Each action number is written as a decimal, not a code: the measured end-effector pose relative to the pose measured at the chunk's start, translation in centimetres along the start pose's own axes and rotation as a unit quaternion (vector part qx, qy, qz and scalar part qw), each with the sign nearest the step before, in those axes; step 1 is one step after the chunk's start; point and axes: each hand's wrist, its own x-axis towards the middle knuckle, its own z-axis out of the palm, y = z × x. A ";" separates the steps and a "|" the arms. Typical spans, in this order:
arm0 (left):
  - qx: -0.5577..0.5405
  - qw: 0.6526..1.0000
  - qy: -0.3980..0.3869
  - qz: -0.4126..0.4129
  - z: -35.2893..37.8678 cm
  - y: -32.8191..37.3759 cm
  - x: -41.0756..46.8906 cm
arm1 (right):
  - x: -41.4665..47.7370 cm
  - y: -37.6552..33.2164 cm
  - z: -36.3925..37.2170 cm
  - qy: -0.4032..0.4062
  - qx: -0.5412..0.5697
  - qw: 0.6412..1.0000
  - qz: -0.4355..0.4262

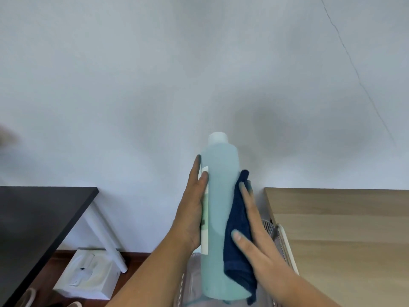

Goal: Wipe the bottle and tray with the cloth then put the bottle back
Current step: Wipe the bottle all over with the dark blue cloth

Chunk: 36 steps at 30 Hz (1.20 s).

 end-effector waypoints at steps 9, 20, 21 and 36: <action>0.010 0.998 -0.064 -0.011 0.8 -0.2 -0.5 | 6.2 -1.3 -2.3 0.052 -0.119 0.991 -0.033; -0.086 0.994 -0.073 0.007 0.4 0.4 -0.5 | 2.6 -1.5 -0.5 0.018 0.091 0.996 0.007; -0.077 0.994 -0.071 0.017 0.3 0.5 -0.4 | 1.6 -1.4 -0.1 0.018 0.111 0.994 0.007; -0.017 0.998 -0.065 0.007 1.2 -0.4 -1.3 | 8.0 -2.1 -3.1 0.092 -0.019 0.995 -0.027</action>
